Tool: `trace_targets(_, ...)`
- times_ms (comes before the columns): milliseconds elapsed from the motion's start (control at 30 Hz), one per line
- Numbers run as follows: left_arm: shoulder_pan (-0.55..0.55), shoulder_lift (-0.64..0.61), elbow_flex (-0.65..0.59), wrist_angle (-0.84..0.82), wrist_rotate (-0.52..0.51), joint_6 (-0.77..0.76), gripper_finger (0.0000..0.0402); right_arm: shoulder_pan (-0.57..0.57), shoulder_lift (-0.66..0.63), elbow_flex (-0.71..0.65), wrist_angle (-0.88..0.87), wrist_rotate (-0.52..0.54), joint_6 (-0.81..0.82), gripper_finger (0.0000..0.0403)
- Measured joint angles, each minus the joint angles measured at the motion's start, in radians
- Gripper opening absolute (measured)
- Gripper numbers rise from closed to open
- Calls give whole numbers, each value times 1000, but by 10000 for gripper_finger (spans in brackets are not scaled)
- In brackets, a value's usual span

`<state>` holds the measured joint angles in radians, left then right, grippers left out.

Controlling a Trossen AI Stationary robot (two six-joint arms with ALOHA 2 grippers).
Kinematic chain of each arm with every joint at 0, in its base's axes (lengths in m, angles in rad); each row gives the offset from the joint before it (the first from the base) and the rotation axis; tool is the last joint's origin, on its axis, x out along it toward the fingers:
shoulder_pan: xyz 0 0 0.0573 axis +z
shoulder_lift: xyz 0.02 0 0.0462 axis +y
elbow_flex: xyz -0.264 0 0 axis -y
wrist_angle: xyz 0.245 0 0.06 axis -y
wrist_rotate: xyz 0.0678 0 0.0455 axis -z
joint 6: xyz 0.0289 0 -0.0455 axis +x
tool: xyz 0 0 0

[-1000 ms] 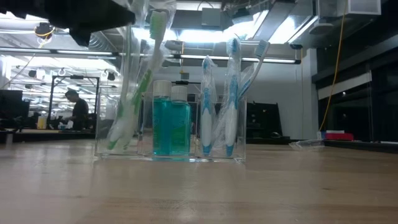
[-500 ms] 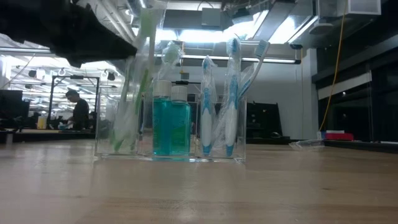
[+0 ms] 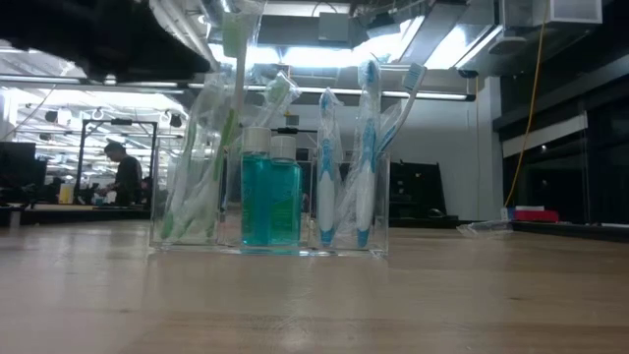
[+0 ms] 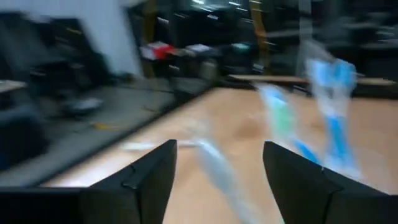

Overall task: Pick & Place toothbrushing station
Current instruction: Put the orange toothbrush into the transparent organizer

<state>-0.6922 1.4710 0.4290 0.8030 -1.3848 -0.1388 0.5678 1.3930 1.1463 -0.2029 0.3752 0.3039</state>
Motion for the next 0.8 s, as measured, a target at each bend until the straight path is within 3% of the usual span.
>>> trace_targets(100, 35, -66, 0, -2, -62, 51, 241, 0, 0, -4, -2, 3, 2, 224)
trace_targets(233, 156, -239, 2, -124, 167, 49, 217, 4, -2, -4, -1, 19, 1, 224)
trace_targets(333, 296, -413, 51, -459, 246, -79, 190, 11, -16, -5, 0, 22, -2, 224)
trace_targets(367, 361, -473, 84, -616, 316, -151, 181, 13, -20, -5, 1, 22, -2, 224)
trace_targets(467, 609, -561, 181, -975, 660, -305, 162, 24, -26, -5, 0, 34, -17, 224)
trace_targets(567, 817, -561, 256, -1124, 928, -246, 151, 25, -27, -5, 1, 37, -32, 224)
trace_targets(800, 1126, -327, 485, -1366, 1289, -63, 148, 31, -30, -5, -3, 29, -56, 224)
